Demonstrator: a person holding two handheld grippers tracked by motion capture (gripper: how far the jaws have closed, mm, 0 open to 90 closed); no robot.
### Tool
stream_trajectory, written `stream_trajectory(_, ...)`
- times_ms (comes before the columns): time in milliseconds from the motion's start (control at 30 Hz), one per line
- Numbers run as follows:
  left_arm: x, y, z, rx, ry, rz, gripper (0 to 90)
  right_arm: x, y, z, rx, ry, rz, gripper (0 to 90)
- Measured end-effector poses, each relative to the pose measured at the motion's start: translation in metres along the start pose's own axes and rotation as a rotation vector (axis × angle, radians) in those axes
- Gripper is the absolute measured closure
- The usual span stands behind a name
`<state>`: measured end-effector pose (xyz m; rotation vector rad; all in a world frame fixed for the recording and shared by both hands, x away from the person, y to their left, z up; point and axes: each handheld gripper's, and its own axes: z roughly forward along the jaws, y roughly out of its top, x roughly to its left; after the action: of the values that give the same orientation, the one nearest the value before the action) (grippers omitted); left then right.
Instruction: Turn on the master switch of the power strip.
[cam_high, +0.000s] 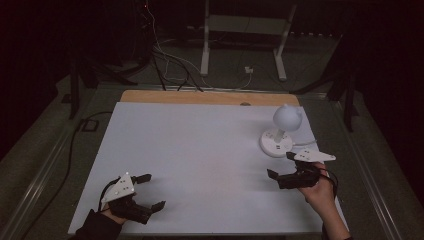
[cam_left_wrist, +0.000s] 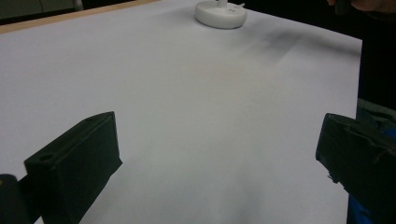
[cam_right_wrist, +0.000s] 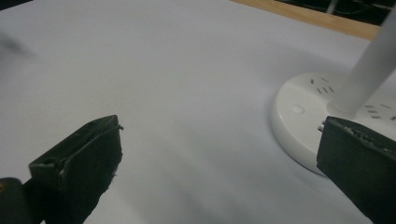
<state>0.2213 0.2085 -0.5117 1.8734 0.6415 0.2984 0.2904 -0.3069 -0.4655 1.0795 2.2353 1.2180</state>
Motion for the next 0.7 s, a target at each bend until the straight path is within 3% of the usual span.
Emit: stream_trajectory(700, 0.000, 0.000, 0.000, -0.001, -0.007, -0.001, 0.2, -0.037, -0.002, 0.006, 0.020, -0.117, 0.092, 0.2)
